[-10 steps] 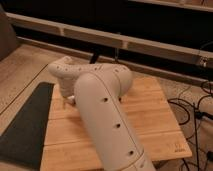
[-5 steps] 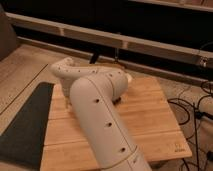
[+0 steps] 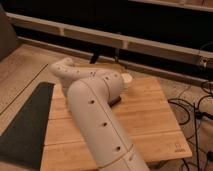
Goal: Place the white sponge in the ceramic cup
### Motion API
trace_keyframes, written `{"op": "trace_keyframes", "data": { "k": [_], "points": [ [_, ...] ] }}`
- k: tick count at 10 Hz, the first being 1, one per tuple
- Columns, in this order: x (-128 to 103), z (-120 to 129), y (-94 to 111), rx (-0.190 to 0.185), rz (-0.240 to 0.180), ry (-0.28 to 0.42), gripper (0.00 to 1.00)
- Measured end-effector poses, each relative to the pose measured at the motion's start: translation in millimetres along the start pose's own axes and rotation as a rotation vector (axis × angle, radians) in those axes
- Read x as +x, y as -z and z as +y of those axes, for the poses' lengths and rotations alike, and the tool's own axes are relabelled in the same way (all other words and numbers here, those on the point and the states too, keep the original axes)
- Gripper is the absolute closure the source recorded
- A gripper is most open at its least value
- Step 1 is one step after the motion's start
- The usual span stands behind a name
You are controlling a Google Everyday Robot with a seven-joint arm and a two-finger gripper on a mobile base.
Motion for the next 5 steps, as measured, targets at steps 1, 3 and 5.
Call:
{"op": "trace_keyframes", "data": {
  "k": [1, 3, 5],
  "points": [
    [3.6, -4.4, 0.2, 0.000, 0.010, -0.014, 0.35],
    [8.7, -8.0, 0.6, -0.003, 0.030, -0.025, 0.42],
    [11.8, -3.8, -4.1, -0.013, 0.054, -0.017, 0.62]
  ]
}}
